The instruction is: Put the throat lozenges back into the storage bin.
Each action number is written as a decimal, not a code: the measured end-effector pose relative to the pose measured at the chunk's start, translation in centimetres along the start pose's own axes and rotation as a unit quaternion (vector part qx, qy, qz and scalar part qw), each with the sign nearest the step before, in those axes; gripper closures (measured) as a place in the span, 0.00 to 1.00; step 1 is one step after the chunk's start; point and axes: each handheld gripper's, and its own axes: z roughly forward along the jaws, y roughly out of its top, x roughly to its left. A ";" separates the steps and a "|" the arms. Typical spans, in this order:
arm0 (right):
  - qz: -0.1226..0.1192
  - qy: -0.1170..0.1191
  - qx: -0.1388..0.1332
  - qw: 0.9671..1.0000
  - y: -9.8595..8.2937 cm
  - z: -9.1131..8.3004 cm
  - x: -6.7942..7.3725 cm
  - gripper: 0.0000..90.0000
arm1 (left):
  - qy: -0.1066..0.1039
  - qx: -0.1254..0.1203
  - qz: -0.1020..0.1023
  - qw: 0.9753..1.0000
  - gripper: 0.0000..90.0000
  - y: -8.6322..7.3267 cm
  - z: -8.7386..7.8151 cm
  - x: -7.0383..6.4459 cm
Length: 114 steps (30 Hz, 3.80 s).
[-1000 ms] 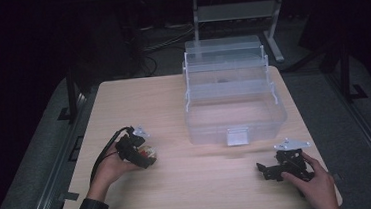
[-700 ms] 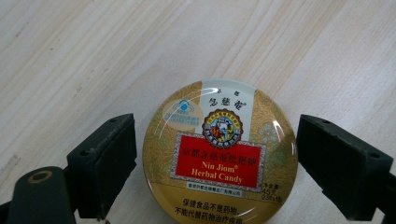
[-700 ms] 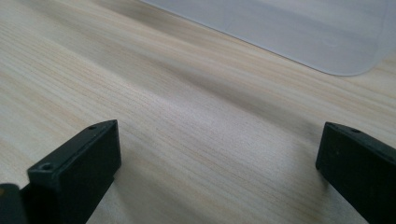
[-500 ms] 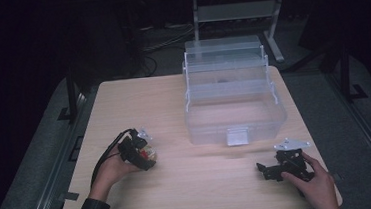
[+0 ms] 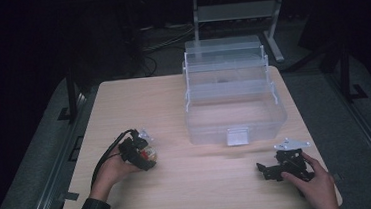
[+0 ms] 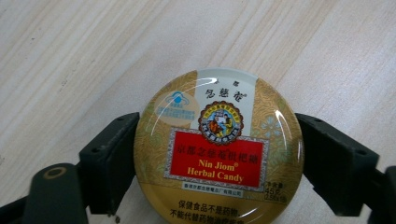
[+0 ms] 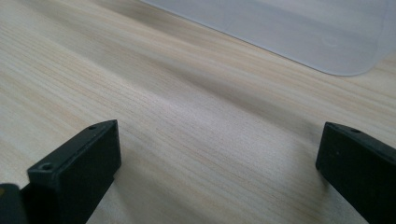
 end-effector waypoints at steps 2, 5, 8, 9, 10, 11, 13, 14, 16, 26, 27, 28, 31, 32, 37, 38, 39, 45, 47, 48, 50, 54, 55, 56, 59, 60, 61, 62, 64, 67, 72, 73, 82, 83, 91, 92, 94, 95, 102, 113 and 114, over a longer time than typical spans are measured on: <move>0.000 0.000 0.000 1.000 0.0 0.0 0.0 0.00 | -0.001 0.000 0.000 1.000 0.21 0.0 0.0 0.0; 0.000 0.000 0.000 1.000 0.0 0.0 0.0 0.00 | -0.002 0.001 0.000 1.000 0.22 0.0 0.0 0.0; 0.000 0.000 0.000 1.000 0.0 0.0 0.0 0.00 | -0.002 0.001 0.000 1.000 0.22 0.0 0.0 0.0; 0.000 0.000 0.000 1.000 0.0 0.0 0.0 0.00 | -0.002 0.002 0.000 1.000 0.22 0.0 0.0 0.0; 0.000 0.000 0.000 1.000 0.0 0.0 0.0 0.00 | -0.003 0.002 0.000 1.000 0.22 0.0 0.0 0.0; 0.000 0.000 0.000 1.000 0.0 0.0 0.0 0.00 | -0.004 0.002 -0.001 1.000 0.22 0.0 -0.1 0.1; 0.000 0.000 0.000 1.000 0.0 0.0 0.0 0.00 | -0.010 0.001 -0.005 1.000 0.22 0.0 -0.1 0.2; 0.000 0.000 0.000 1.000 0.0 0.0 0.0 0.00 | -0.010 0.001 -0.005 1.000 0.22 0.0 -0.1 0.2; 0.000 0.000 0.000 1.000 0.0 0.0 0.0 0.00 | -0.009 0.002 -0.006 1.000 0.22 0.0 -0.2 0.2; 0.000 0.000 0.000 1.000 0.0 0.0 0.0 0.00 | -0.015 -0.004 -0.011 1.000 0.22 0.0 -0.6 0.3; 0.000 0.000 0.000 1.000 0.0 0.0 0.0 0.00 | -0.016 -0.004 -0.011 1.000 0.22 0.0 -0.7 0.2; 0.000 0.000 0.000 1.000 0.0 0.0 0.0 0.00 | -0.018 -0.005 -0.012 1.000 0.22 0.1 -0.8 0.2; 0.000 0.000 0.000 1.000 0.0 0.0 0.0 0.00 | -0.020 -0.007 -0.012 1.000 0.22 0.2 -0.9 0.1; 0.000 0.000 0.000 1.000 0.0 0.0 0.0 0.00 | -0.020 -0.008 -0.011 1.000 0.22 0.2 -1.0 0.1; 0.000 0.000 0.000 1.000 0.0 0.0 0.0 0.00 | -0.024 -0.013 -0.011 1.000 0.22 0.3 -1.4 0.0; 0.000 0.000 0.000 1.000 0.0 0.0 0.0 0.00 | -0.024 -0.015 -0.013 1.000 0.22 0.4 -1.4 -0.1; 0.000 0.000 0.000 1.000 0.0 0.0 0.0 0.00 | -0.025 -0.015 -0.014 0.999 0.22 0.4 -1.5 -0.1; 0.000 0.000 0.000 1.000 0.0 0.0 0.0 0.00 | -0.030 -0.023 -0.012 0.999 0.22 0.6 -1.9 -0.2; 0.000 0.000 0.000 1.000 0.0 0.0 0.0 0.00 | -0.030 -0.023 -0.009 0.999 0.22 0.7 -2.1 -0.3; 0.000 0.000 0.000 1.000 0.0 0.0 0.0 0.00 | -0.030 -0.023 -0.009 0.999 0.22 0.7 -2.1 -0.3; 0.000 0.000 0.000 1.000 0.0 0.0 0.0 0.00 | -0.031 -0.024 -0.007 0.999 0.22 0.8 -2.3 -0.3; 0.000 0.000 0.000 1.000 0.0 0.0 0.0 0.00 | -0.030 -0.029 -0.005 0.999 0.22 1.3 -2.7 -0.5; 0.000 0.000 0.000 1.000 0.0 0.0 0.0 0.00 | -0.029 -0.031 -0.004 0.999 0.22 1.4 -2.8 -0.5; 0.000 0.000 0.000 1.000 0.0 0.0 0.0 0.00 | -0.030 -0.031 -0.004 0.999 0.22 1.5 -2.9 -0.5; 0.000 0.000 0.000 1.000 0.0 0.0 0.0 0.00 | -0.029 -0.034 -0.001 0.999 0.22 1.7 -3.1 -0.6; 0.000 0.000 0.000 1.000 0.0 0.0 0.0 0.00 | -0.029 -0.034 -0.001 0.999 0.22 1.7 -3.2 -0.7; 0.000 0.000 0.000 1.000 0.0 0.0 0.0 0.00 | -0.030 -0.035 0.000 0.999 0.22 1.8 -3.2 -0.7; 0.000 0.000 0.000 1.000 0.0 0.0 0.0 0.00 | -0.031 -0.038 0.000 0.999 0.22 1.8 -3.3 -0.8; 0.000 0.000 0.000 1.000 0.0 0.0 0.0 0.00 | -0.032 -0.037 0.001 0.999 0.22 2.0 -3.4 -0.8; 0.000 0.000 0.000 1.000 0.0 0.0 0.0 0.00 | -0.034 -0.041 0.004 0.999 0.22 2.2 -3.5 -0.9; 0.000 0.000 0.000 1.000 0.0 0.0 0.0 0.00 | -0.033 -0.044 0.006 0.998 0.22 2.7 -3.8 -0.9; 0.000 0.000 0.000 1.000 0.0 0.0 0.0 0.00 | -0.033 -0.045 0.006 0.998 0.22 2.8 -3.9 -0.9; 0.000 0.000 0.000 1.000 0.0 0.0 0.0 0.00 | -0.034 -0.048 0.010 0.998 0.22 3.6 -4.3 -1.1; 0.000 0.000 0.000 1.000 0.0 0.0 0.0 0.00 | -0.033 -0.051 0.009 0.998 0.22 3.7 -4.3 -1.1; 0.000 0.001 0.000 1.000 0.0 0.0 0.0 0.00 | -0.033 -0.059 0.017 0.998 0.22 4.7 -4.8 -1.2; 0.000 0.001 0.000 1.000 0.0 0.0 0.0 0.00 | -0.035 -0.057 0.018 0.998 0.22 4.8 -4.9 -1.3; -0.001 0.000 0.000 1.000 0.0 0.0 0.0 0.00 | -0.035 -0.058 0.020 0.998 0.22 5.0 -5.0 -1.3; 0.000 0.000 0.000 1.000 0.0 0.0 0.0 0.00 | -0.034 -0.060 0.021 0.997 0.22 5.2 -5.1 -1.3; -0.001 0.000 0.000 1.000 0.0 0.0 0.0 0.00 | -0.041 -0.064 0.026 0.997 0.22 6.0 -5.4 -1.4; 0.000 0.000 0.000 1.000 0.0 0.0 0.0 0.00 | -0.044 -0.068 0.038 0.996 0.22 7.5 -5.9 -1.5; 0.000 0.000 0.000 1.000 0.0 0.0 0.0 0.00 | -0.043 -0.070 0.038 0.996 0.22 7.7 -6.0 -1.5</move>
